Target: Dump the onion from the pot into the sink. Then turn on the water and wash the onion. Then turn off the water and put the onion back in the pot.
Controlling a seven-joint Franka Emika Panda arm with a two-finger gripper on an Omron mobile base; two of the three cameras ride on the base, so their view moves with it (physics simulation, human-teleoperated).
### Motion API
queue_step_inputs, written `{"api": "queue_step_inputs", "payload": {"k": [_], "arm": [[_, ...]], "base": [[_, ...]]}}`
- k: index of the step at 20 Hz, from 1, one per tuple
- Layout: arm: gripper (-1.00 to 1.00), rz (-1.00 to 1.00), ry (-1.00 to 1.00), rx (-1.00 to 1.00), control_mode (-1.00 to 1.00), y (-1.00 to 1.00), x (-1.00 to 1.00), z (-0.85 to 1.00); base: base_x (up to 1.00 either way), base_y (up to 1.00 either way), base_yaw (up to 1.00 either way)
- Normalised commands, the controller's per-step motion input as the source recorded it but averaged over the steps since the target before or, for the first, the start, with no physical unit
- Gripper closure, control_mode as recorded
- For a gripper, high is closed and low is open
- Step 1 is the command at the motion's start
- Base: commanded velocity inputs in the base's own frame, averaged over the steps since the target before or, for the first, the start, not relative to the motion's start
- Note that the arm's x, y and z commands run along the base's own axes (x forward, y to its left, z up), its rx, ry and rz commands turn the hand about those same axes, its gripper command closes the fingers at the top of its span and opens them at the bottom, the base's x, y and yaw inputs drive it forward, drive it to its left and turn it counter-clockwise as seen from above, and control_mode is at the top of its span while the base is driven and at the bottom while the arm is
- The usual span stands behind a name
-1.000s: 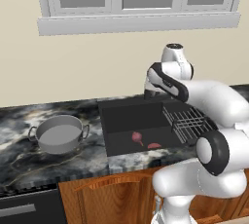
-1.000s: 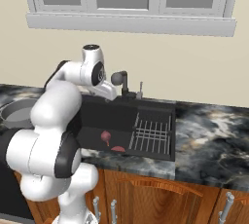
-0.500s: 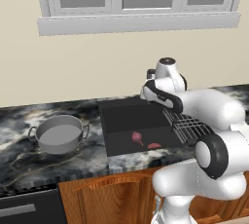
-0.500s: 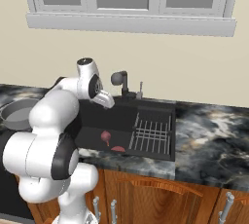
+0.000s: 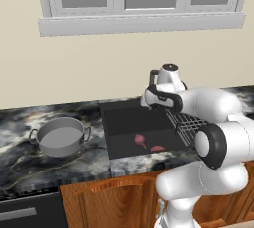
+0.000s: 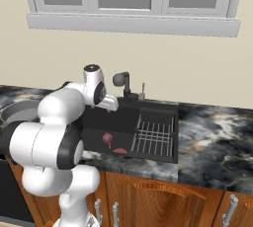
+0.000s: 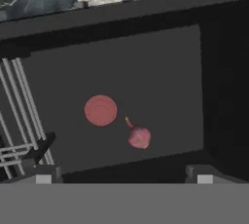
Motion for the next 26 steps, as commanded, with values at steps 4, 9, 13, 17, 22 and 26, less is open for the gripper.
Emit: {"api": "queue_step_inputs", "payload": {"k": [4,9,13,17,22,26], "arm": [[-1.00,0.22,0.00,-0.02,-1.00,0.10,0.25,-0.39],[-1.00,0.20,-0.05,-0.03,-1.00,0.05,0.27,-0.45],[-1.00,0.15,-0.06,-0.11,-1.00,0.12,0.09,-0.38],[-1.00,-0.01,0.00,-0.01,-1.00,0.11,0.00,-0.15],[-1.00,-0.11,0.00,-0.02,-1.00,0.09,0.18,-0.21],[-1.00,-0.16,0.00,-0.03,-1.00,0.01,0.25,-0.30]], "base": [[0.00,0.00,0.00],[0.00,0.00,0.00],[0.00,0.00,0.00],[0.00,0.00,0.00],[0.00,0.00,0.00],[0.00,0.00,0.00]]}}
